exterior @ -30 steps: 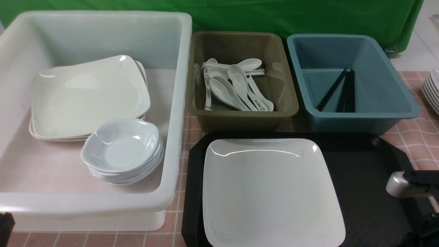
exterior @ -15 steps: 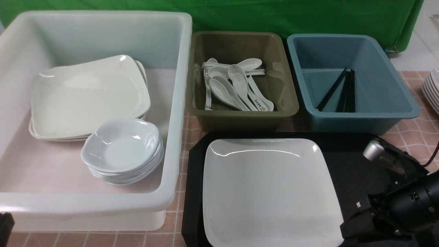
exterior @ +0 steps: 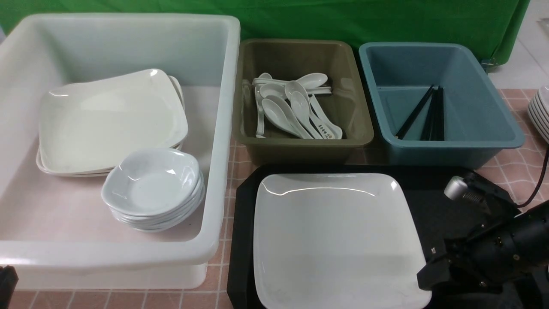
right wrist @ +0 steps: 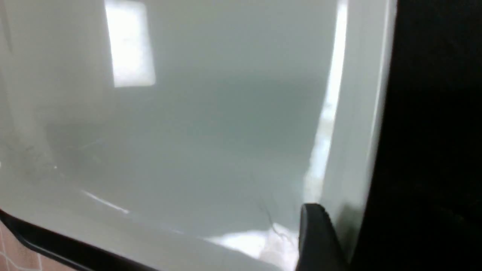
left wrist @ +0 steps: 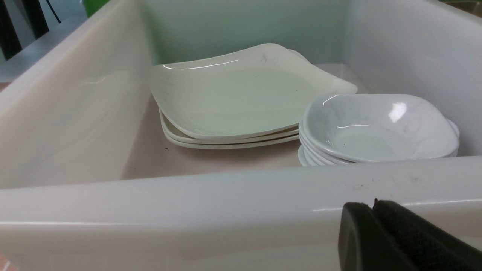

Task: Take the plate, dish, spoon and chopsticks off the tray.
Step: Use the right arm to grab a plate from the dinner plate, then use the right arm to put the plate into the large storage box on the left

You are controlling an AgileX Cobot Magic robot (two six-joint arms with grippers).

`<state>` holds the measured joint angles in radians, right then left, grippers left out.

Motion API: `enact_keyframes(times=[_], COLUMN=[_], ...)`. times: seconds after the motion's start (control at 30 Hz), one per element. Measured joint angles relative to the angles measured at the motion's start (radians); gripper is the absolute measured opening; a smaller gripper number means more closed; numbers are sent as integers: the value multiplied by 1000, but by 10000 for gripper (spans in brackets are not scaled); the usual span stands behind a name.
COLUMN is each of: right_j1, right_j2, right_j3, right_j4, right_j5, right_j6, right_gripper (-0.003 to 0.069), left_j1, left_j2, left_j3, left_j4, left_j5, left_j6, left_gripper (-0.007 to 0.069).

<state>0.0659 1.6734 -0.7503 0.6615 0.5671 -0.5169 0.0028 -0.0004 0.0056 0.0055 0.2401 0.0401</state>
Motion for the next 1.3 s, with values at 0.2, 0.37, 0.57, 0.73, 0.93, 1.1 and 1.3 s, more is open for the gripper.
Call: enact_keyframes(times=[0.2,0.37,0.57,0.73,0.93,1.1,1.3], right_j1=[71,78,78,78,12,-78,-138], right_j2=[24,29,-4,-60,-126,-184,-258], right_j3=[-2,-2,-2,-2,-2,-1,-1], right_j4=[17,21,11,-62,-104,-113,-114], right_j5=[-56,-74,-80,-70,-4,44,89], right_j6=[0,7,19,80,113,113,112], right_gripper=[416,226,180,162,136,111,87], left_j1=[0,0,0,0,0,0,0], left_j2=[0,0,0,0,0,0,0], left_j3=[0,0,0,0,0,1,1], left_j4=[0,0,0,-6,-225,-513,-556], left_j5=[0,0,0,-1,-93,-184,-201], left_j6=[0,0,0,0,-40,-74,-78], left_gripper=[21,21,21,21,21,21,21])
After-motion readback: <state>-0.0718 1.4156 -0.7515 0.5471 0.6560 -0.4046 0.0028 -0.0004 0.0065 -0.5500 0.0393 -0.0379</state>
